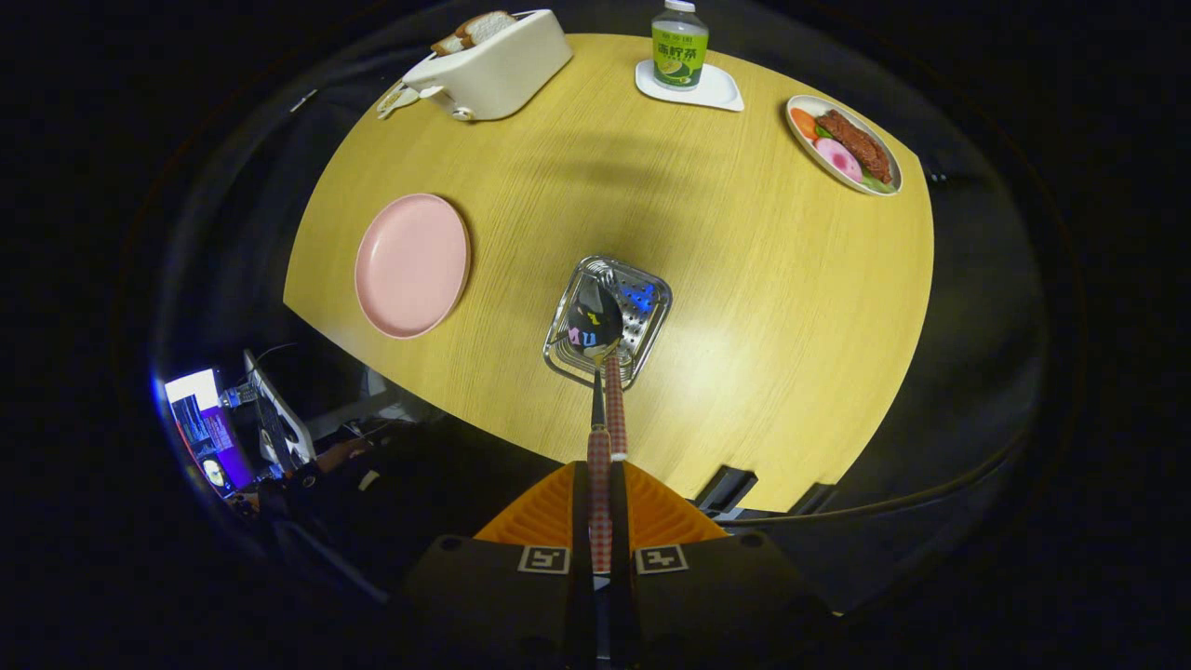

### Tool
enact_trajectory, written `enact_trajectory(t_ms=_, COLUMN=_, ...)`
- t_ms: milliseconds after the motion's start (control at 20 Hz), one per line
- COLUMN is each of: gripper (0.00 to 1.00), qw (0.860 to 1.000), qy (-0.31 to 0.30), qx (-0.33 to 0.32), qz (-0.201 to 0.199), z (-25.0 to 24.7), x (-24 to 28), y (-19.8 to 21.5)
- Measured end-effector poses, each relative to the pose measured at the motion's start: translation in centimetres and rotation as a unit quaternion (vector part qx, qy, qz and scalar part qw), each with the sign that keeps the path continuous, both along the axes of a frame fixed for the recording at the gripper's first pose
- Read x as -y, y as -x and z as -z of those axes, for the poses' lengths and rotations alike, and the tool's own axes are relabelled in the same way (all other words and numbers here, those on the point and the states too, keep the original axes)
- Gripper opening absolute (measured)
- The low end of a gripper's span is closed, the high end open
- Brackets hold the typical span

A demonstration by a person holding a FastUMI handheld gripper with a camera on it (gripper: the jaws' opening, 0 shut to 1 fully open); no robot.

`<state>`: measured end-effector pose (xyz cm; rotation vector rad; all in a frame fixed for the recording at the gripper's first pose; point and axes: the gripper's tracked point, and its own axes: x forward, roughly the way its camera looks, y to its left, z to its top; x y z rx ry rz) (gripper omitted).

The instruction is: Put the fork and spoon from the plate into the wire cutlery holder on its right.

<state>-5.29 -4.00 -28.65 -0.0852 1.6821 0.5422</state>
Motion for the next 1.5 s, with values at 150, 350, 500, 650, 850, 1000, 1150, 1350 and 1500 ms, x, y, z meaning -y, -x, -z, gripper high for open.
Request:
enact_trajectory(t_ms=150, gripper=0.11, qw=0.999, qy=0.022, qx=-0.027, qz=-0.02, z=1.6, x=-0.1, y=-0.7)
enact_trajectory(t_ms=350, gripper=0.11, qw=0.997, qy=0.043, qx=-0.057, qz=-0.031, z=3.9, x=-0.2, y=-1.8)
enact_trajectory(t_ms=500, gripper=0.11, qw=0.997, qy=0.038, qx=-0.066, qz=-0.023, z=5.0, x=-1.0, y=-2.8)
enact_trajectory(t_ms=650, gripper=0.16, qw=0.998, qy=0.026, qx=-0.059, qz=-0.013, z=5.0, x=-1.5, y=-3.5)
enact_trajectory(t_ms=850, gripper=0.31, qw=1.0, qy=-0.014, qx=-0.002, qz=0.019, z=3.7, x=-2.1, y=-4.5)
enact_trajectory(t_ms=1000, gripper=0.61, qw=0.993, qy=-0.062, qx=0.073, qz=0.066, z=1.6, x=-2.4, y=-5.7)
enact_trajectory(t_ms=1150, gripper=0.88, qw=0.975, qy=-0.105, qx=0.16, qz=0.112, z=-1.0, x=-2.1, y=-7.2)
enact_trajectory(t_ms=1350, gripper=0.99, qw=0.937, qy=-0.136, qx=0.265, qz=0.182, z=-4.7, x=-0.7, y=-8.7)
enact_trajectory(t_ms=1500, gripper=1.0, qw=0.898, qy=-0.132, qx=0.367, qz=0.204, z=-7.8, x=1.5, y=-10.1)
